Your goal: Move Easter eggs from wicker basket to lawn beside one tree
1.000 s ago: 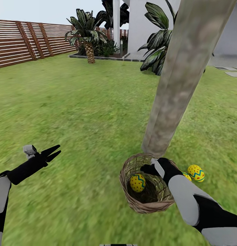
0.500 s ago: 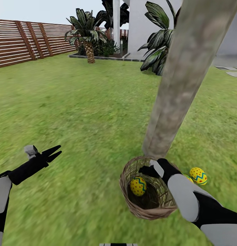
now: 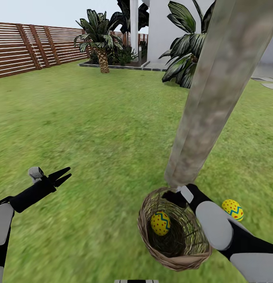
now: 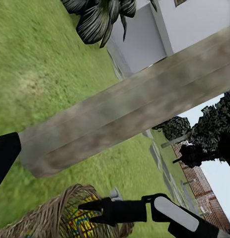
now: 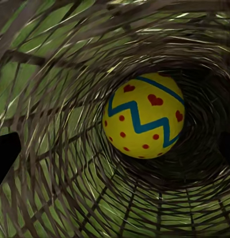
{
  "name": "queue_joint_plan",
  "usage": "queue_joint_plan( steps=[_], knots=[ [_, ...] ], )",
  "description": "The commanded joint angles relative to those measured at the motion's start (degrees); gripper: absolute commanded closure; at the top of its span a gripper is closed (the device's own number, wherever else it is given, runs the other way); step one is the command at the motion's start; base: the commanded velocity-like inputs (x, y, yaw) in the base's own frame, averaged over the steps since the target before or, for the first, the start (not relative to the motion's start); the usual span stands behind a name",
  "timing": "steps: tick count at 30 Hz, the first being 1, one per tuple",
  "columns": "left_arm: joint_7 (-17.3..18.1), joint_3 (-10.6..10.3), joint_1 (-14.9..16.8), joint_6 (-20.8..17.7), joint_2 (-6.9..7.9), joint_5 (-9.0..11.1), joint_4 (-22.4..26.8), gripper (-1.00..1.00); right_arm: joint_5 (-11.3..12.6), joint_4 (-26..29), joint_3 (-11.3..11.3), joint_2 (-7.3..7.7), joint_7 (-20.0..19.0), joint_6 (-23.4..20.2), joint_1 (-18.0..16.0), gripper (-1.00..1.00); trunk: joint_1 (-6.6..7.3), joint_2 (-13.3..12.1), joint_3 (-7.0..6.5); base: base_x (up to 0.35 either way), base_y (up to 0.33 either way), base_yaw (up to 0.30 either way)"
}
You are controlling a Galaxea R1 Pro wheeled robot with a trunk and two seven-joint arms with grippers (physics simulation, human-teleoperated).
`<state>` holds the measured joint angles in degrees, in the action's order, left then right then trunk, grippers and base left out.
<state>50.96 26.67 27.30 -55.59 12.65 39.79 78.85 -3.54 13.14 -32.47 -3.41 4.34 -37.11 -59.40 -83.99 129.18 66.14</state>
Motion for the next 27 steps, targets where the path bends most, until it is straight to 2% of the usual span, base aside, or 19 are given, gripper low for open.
queue_joint_plan(
  steps=[1, 5, 13, 27],
  knots=[
    [0.2, 0.0, 0.0, -0.2, 0.0, -0.1, 0.0, -1.0, -0.3, 0.1, -0.9, -0.12, 0.7, -0.3, 0.0, -1.0, 0.01, 0.0, 0.04, 0.002, 0.0, 0.0],
    [0.2, 0.0, 0.0, -0.2, 0.01, -0.1, -0.2, -1.0, -0.4, 0.1, -1.7, -0.51, 1.6, -0.1, 0.3, -1.0, 0.01, 0.0, -0.01, 0.001, 0.0, -0.032],
    [0.2, 0.0, 0.0, -0.2, 0.01, -0.1, -0.2, -1.0, -0.4, 0.1, -1.8, -0.29, 1.7, 0.0, 0.4, -1.0, 0.01, 0.0, -0.47, 0.0, 0.0, -0.192],
    [0.2, 0.0, 0.0, -0.2, 0.01, -0.1, -0.2, -1.0, -0.3, 0.2, -1.9, -0.26, 1.6, 0.1, 0.4, -1.0, -3.07, 5.6, 1.99, 0.0, 0.0, -0.013]
  ],
)
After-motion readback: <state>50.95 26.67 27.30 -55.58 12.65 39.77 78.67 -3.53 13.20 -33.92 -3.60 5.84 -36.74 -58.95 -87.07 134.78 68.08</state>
